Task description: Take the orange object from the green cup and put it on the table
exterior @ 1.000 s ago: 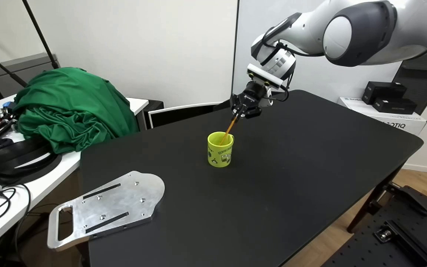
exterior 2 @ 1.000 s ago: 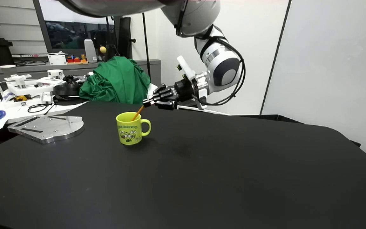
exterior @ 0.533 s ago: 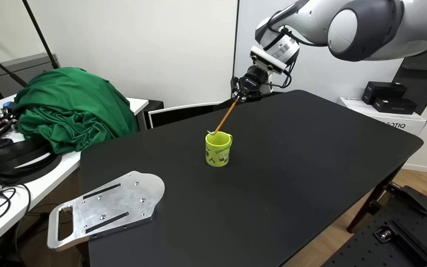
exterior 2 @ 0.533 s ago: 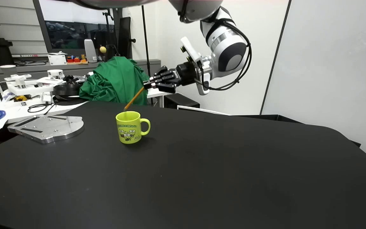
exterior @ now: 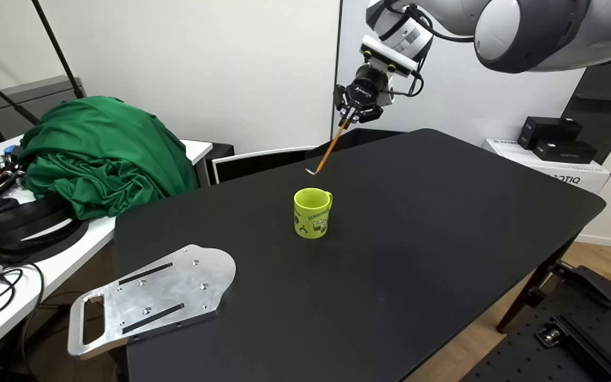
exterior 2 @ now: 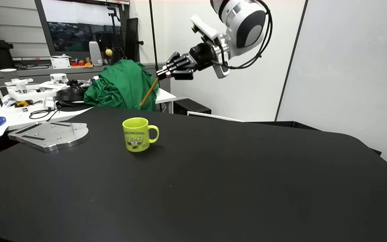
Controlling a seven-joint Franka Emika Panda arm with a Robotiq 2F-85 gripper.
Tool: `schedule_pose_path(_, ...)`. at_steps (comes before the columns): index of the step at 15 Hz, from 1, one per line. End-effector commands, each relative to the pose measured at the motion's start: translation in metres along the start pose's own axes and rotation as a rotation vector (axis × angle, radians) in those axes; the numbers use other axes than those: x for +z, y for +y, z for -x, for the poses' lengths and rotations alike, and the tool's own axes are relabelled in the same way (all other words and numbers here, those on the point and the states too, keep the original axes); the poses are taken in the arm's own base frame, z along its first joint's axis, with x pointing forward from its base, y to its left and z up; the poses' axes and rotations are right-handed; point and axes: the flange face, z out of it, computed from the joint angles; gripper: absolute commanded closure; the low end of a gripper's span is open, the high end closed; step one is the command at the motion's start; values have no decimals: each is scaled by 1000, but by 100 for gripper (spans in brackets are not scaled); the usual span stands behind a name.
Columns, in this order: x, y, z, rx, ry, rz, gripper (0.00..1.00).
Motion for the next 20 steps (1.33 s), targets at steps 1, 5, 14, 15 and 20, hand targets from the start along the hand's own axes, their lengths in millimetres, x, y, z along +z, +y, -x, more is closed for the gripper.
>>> schedule_pose_path(1,-18,-8,22,-2,156,124,98)
schedule_pose_path(5,-35,0,18,-25,352,251,98)
schedule_pose_path(14,-46,42,-33,-84,883,398,98)
schedule_pose_path(15,-39,48,-40,-84,925,407,98)
schedule_pose_path(20,5,68,-46,-103,1029,450,98)
